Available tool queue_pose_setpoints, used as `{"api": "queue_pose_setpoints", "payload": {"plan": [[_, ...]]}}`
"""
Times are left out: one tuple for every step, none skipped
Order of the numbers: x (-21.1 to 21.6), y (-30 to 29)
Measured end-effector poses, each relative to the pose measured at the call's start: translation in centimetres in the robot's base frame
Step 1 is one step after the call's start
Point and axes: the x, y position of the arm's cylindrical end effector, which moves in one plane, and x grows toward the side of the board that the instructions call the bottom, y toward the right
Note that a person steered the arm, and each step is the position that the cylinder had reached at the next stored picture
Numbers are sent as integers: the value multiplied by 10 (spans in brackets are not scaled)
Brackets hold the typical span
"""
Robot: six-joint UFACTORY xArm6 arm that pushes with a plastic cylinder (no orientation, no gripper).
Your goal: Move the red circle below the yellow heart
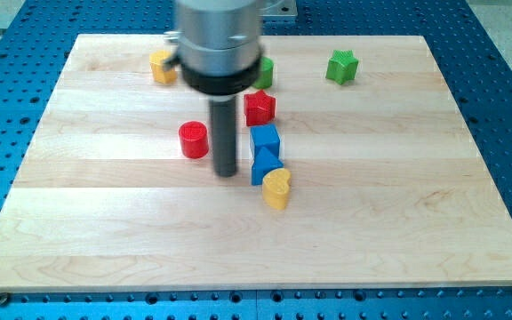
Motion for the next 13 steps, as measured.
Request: {"api": "queue_pose_setpoints", "payload": {"plan": [[30, -76], [-52, -141], [-94, -74], [-29, -26], [59, -24], [52, -26], [-22, -19], [-16, 30], [39, 52], [62, 54], [63, 59], [73, 42], [87, 15]]}}
